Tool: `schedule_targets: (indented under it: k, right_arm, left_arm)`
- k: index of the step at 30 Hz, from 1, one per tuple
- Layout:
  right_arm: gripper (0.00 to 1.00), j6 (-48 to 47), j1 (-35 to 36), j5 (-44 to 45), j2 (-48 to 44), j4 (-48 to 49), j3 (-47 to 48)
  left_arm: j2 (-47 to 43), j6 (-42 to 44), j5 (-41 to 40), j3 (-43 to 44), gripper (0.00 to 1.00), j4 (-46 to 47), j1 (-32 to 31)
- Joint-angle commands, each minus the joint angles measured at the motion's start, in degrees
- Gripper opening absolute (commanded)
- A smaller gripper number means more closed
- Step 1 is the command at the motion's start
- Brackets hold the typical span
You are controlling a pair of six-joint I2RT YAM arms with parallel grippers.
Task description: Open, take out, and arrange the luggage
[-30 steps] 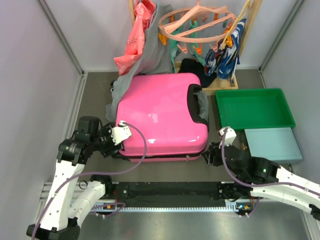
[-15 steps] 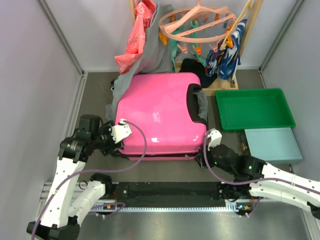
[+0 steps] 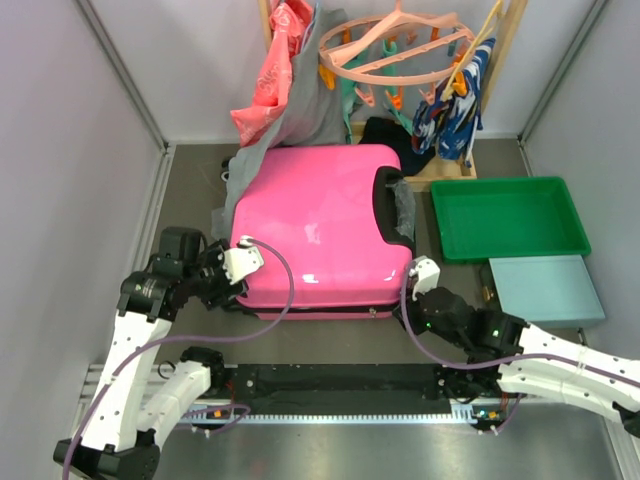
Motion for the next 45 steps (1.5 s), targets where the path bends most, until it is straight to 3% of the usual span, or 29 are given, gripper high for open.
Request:
schedule_targets:
  k: [1,9,16,22,26,32,36,45]
  right_arm:
    - [0.21,0.0,-0.7,0.1,-0.9,7.1,1.3]
    - [0.00,2.0,-0.7,3.0,-2.2,5.6,0.9]
    - [0.00,5.3,-0.6,9.5,-1.0,0.0,3.2]
    - [0.00,14.6,-1.3,20.7,4.1,-16.6,10.3]
    - [0.00,10.1,-1.4,18.1,4.8,-11.2,9.9]
    - [0.00,8.5,-7.3,18.3,3.1,-14.2,10.6]
    - [0.00,0.6,-12.7,11.4,1.5,-4.7,8.7]
    - [0.00,-11.3,-19.5,0.6,8.8,8.1,9.3]
  left_arm:
    - [1.4,-8.6,-8.2,2.3,0.00,19.5,2.3]
    - [1.7,-8.6,-8.0,2.3,0.00,19.9,2.3]
    - [1.2,-8.4,-8.3,2.6,0.00,19.7,2.3]
    - [0.8,-7.5,-10.6,2.3,0.00,19.8,2.3]
    - [0.2,-7.1,-9.9,2.6,0.00,19.5,2.3]
    - [-0.3,-6.2,-11.1,2.3,0.00,19.2,2.3]
    - [-0.4,-6.4,-10.0,2.4,0.00,18.9,2.3]
    - [-0.3,-6.7,-9.3,2.9,0.00,18.4,2.3]
